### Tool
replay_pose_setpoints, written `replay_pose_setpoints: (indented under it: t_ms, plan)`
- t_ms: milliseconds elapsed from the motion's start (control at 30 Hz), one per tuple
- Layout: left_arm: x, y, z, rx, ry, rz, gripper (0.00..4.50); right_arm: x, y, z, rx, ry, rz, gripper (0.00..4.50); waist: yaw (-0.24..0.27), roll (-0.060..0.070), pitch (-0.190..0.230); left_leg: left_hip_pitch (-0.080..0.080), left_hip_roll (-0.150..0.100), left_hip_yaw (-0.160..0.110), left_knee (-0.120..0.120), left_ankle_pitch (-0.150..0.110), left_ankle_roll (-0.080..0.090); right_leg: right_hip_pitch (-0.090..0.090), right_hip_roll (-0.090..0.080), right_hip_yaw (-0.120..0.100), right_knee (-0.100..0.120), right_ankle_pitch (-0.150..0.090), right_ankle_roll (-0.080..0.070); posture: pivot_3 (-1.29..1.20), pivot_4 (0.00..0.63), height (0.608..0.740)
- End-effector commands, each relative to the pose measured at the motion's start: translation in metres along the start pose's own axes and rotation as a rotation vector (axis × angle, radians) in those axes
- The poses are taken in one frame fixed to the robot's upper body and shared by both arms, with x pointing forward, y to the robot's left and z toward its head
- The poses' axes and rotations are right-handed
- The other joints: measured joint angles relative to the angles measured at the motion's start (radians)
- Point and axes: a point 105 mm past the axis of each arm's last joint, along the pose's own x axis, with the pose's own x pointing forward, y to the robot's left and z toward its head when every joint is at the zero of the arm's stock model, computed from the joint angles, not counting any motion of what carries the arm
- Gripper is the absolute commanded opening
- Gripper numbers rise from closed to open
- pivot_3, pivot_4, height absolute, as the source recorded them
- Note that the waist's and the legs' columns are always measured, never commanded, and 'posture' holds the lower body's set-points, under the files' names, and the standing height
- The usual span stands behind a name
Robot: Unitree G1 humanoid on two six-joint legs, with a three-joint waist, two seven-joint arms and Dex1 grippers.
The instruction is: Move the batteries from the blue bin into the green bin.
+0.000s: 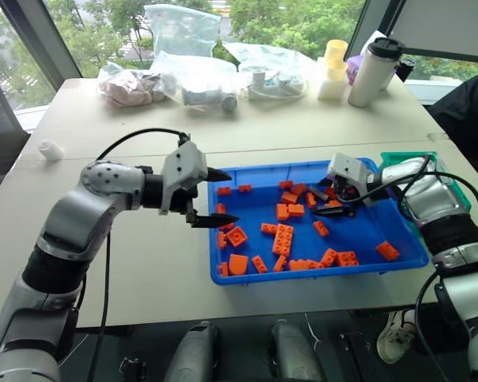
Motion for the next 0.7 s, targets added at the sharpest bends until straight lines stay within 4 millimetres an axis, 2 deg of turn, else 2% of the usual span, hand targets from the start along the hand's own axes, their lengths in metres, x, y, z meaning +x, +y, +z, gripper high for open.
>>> replay_pose_setpoints:
  t_ms: [33, 267, 433, 500, 667, 700]
  plan:
    - [-0.003, -0.001, 0.008, 0.033, -0.011, 0.007, 4.5, 0.002, -0.001, -0.001, 0.004, 0.017, 0.025, 3.67, -0.001, 0.0, 0.0, 0.0, 0.0, 0.0, 0.0, 0.0, 0.0, 0.0, 0.0, 0.0, 0.0, 0.0, 0.0, 0.0, 0.15, 0.74]
    - [-0.001, -0.001, 0.01, 0.036, -0.016, 0.011, 4.5, 0.006, -0.003, 0.001, -0.006, 0.017, 0.018, 0.02, -0.001, 0.0, 0.0, 0.0, 0.0, 0.0, 0.0, 0.001, -0.001, 0.0, 0.0, 0.0, 0.0, 0.0, 0.0, 0.0, 0.15, 0.74]
    - [-0.003, -0.001, 0.008, 0.032, -0.012, 0.004, 4.5, 0.003, -0.003, 0.004, -0.015, 0.001, 0.003, 0.0, -0.001, 0.0, 0.0, 0.0, 0.0, 0.0, 0.0, 0.001, -0.002, 0.0, 0.0, 0.0, 0.0, 0.0, 0.0, 0.0, 0.15, 0.74]
    - [-0.003, -0.002, 0.006, 0.028, -0.013, 0.0, 4.5, -0.007, -0.008, 0.008, -0.014, -0.023, -0.049, 0.0, 0.0, 0.0, 0.0, 0.0, 0.0, 0.0, 0.0, 0.001, -0.002, 0.0, 0.0, 0.0, 0.0, 0.0, 0.0, 0.0, 0.15, 0.74]
    - [0.005, -0.001, 0.012, -0.005, -0.097, 0.002, 4.5, -0.064, -0.03, 0.038, 0.136, -0.247, -0.292, 0.0, 0.006, 0.001, 0.0, 0.0, -0.001, 0.0, 0.0, 0.001, -0.002, 0.0, -0.001, 0.0, 0.0, 0.0, 0.0, 0.0, 0.15, 0.74]
    - [0.01, 0.002, 0.014, -0.011, -0.125, 0.007, 4.5, -0.085, -0.038, 0.042, 0.205, -0.32, -0.389, 0.0, 0.006, 0.001, 0.0, 0.0, -0.001, 0.0, 0.0, 0.001, -0.002, 0.0, -0.002, 0.0, 0.0, 0.0, 0.0, 0.0, 0.15, 0.74]
